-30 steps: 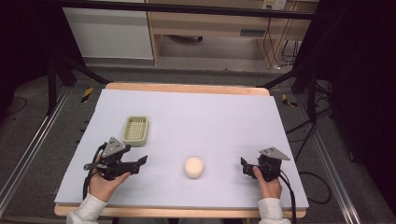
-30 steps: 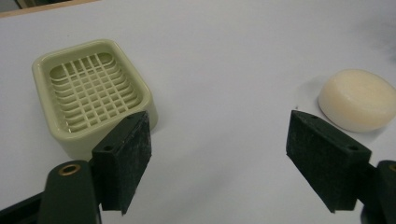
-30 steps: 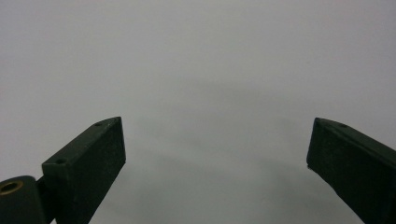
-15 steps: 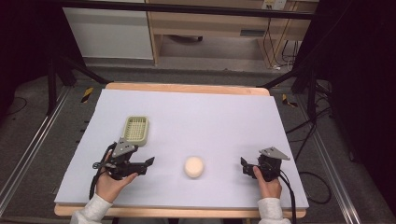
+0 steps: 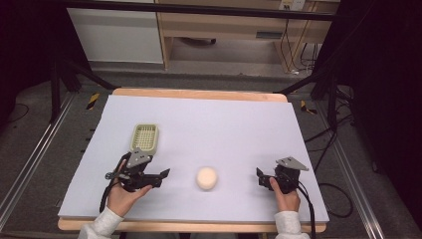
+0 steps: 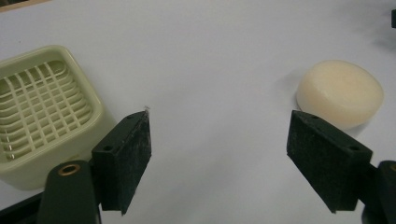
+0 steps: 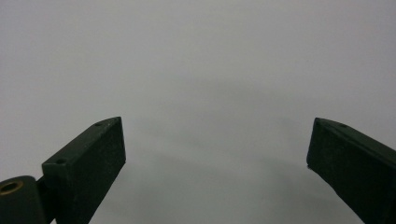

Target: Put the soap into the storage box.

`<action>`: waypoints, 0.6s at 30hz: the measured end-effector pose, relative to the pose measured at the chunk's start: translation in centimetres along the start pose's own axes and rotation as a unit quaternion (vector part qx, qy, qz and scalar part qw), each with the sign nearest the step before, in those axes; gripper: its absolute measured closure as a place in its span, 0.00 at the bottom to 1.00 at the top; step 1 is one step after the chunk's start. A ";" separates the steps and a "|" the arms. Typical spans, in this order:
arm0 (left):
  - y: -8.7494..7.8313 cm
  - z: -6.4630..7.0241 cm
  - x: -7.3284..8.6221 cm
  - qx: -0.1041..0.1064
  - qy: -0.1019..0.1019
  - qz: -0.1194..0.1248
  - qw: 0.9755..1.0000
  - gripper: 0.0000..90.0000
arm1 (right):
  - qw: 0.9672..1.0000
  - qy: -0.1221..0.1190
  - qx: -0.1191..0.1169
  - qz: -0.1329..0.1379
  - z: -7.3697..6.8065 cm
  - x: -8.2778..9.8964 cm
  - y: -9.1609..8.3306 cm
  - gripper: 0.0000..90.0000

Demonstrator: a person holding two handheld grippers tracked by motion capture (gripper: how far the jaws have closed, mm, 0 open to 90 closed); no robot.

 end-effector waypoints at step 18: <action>0.8 2.5 -2.2 0.022 0.020 0.006 1.000 0.24 | 1.000 0.000 0.000 0.000 0.0 0.0 0.0 0.05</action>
Point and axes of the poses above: each handheld gripper's, and its own axes: y roughly forward along the jaws, x roughly out of its underside, z roughly to its right, the point moved 8 cm from there along y, roughly forward along the jaws, and after that the axes turned 10 degrees about -x, right-handed, at the moved point
